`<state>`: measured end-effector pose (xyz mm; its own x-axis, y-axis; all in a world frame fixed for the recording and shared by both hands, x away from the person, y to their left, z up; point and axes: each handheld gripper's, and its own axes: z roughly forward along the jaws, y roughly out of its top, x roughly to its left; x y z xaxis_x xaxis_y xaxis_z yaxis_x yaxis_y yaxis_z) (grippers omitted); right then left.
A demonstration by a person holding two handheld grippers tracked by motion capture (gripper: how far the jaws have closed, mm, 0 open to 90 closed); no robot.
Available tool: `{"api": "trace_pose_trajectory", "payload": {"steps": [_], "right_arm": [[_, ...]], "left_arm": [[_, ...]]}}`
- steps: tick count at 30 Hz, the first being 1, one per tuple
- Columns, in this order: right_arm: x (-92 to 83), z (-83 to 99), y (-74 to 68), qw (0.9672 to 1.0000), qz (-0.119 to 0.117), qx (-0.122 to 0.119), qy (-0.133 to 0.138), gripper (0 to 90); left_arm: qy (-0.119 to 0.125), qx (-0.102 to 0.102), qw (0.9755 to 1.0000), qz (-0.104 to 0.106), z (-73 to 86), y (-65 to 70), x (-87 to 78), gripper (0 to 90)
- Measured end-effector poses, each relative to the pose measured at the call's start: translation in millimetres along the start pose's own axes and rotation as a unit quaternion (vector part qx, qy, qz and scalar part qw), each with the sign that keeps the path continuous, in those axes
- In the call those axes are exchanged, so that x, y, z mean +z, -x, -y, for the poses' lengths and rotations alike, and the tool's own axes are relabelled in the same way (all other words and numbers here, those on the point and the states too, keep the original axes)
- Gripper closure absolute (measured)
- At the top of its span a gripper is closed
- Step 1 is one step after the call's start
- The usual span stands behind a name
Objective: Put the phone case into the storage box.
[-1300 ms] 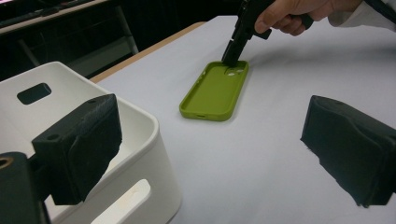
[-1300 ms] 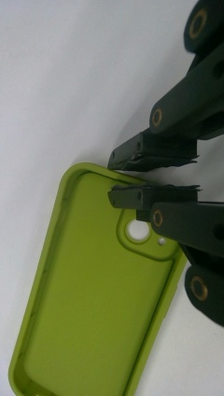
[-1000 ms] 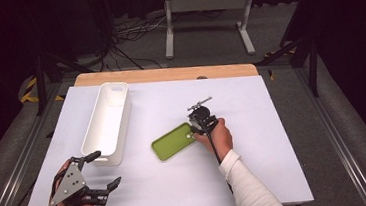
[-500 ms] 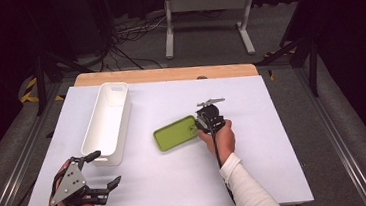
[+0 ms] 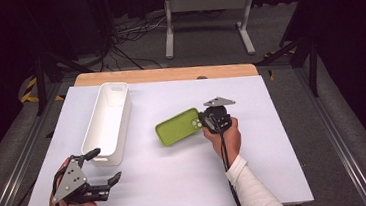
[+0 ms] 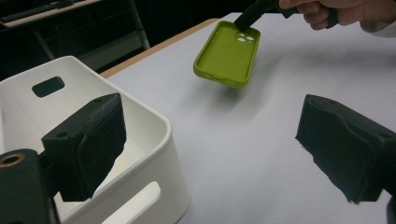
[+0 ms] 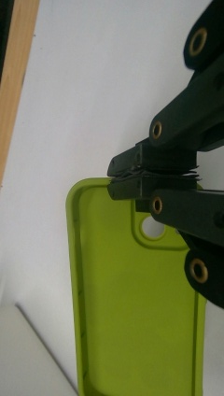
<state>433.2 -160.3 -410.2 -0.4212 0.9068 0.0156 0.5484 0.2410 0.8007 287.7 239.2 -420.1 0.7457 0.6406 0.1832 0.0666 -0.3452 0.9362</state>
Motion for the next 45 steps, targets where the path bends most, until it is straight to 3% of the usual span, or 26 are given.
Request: {"api": "trace_pose_trajectory", "payload": {"steps": [6,14,18,24,26,37,45], "right_arm": [[-13.1,1.7,-3.1,0.9994,-0.002,-0.012,0.033,88.5],[-24.9,-0.7,-9.3,0.9975,-0.004,-0.039,0.059,88.5],[-31.3,-2.3,-14.8,0.9953,-0.012,-0.064,0.072,88.4],[-43.5,-4.4,-24.6,0.9888,-0.026,-0.115,0.092,88.4],[-47.2,-5.1,-27.8,0.9866,-0.02,-0.13,0.096,88.4],[-56.5,-5.4,-33.8,0.9802,-0.03,-0.159,0.114,88.3],[-66.3,-4.5,-42.3,0.9698,-0.033,-0.204,0.13,88.3]], "left_arm": [[-0.003,0.004,1.0,-0.001,-1.3,0.4,1.0,9.0],[0.004,0.001,1.0,-0.004,-6.4,-0.8,2.5,9.3],[0.012,0.001,0.9999,-0.002,-16.0,0.7,7.3,9.5],[0.018,0.002,0.9998,0.004,-29.2,-0.3,15.2,9.8],[0.019,-0.002,0.9998,0.005,-32.7,-0.9,18.6,9.8],[0.01,0.011,0.9998,0.011,-49.9,2.9,41.0,10.9],[0.0,0.019,0.9994,0.028,-59.4,7.1,60.6,11.6]]}}
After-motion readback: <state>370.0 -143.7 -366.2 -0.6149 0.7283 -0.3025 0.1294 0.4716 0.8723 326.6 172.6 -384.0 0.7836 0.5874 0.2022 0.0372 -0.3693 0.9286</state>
